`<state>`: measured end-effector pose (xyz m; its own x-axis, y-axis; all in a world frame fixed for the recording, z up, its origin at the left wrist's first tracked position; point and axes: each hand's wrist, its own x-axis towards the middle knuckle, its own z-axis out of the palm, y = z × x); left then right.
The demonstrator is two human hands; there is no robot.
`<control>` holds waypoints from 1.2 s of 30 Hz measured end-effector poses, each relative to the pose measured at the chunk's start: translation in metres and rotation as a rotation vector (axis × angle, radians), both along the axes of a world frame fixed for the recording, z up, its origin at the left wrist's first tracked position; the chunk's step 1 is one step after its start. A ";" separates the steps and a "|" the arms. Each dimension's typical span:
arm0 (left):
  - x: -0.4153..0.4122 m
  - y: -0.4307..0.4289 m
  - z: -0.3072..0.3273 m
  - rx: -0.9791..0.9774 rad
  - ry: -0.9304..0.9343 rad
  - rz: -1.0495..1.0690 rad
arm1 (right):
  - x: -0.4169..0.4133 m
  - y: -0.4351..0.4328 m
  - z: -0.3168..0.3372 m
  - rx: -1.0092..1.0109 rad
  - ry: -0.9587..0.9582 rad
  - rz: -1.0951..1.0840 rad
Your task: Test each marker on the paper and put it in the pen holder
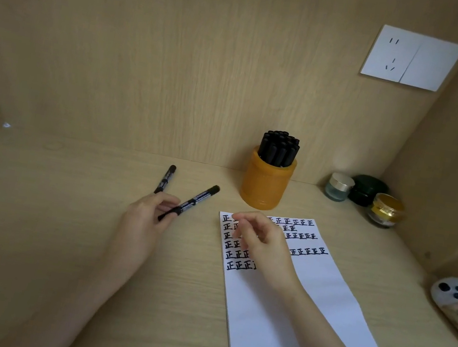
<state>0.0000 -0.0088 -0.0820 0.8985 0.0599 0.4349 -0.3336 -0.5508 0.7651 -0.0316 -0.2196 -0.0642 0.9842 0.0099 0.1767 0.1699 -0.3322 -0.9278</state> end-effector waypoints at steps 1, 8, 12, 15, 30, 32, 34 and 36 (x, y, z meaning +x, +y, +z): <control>-0.007 -0.006 0.005 -0.105 0.020 -0.055 | -0.001 0.001 0.001 0.047 0.031 0.003; -0.042 -0.044 0.010 -0.211 0.208 -0.432 | -0.008 0.005 0.006 0.307 0.106 0.034; -0.045 -0.063 0.002 -0.069 0.230 -0.494 | -0.015 0.000 0.005 0.339 0.060 0.018; -0.046 -0.075 0.004 0.023 0.186 -0.470 | -0.021 -0.004 0.004 0.332 0.054 0.036; -0.055 -0.088 0.014 -0.156 0.251 -0.662 | -0.034 -0.016 -0.005 0.413 0.001 0.119; -0.054 -0.088 0.015 -0.211 0.278 -0.692 | -0.035 -0.014 -0.006 0.411 -0.012 0.117; -0.054 -0.086 0.015 -0.261 0.310 -0.719 | -0.035 -0.015 -0.007 0.393 -0.021 0.117; -0.054 -0.085 0.016 -0.266 0.307 -0.738 | -0.036 -0.016 -0.007 0.355 -0.020 0.113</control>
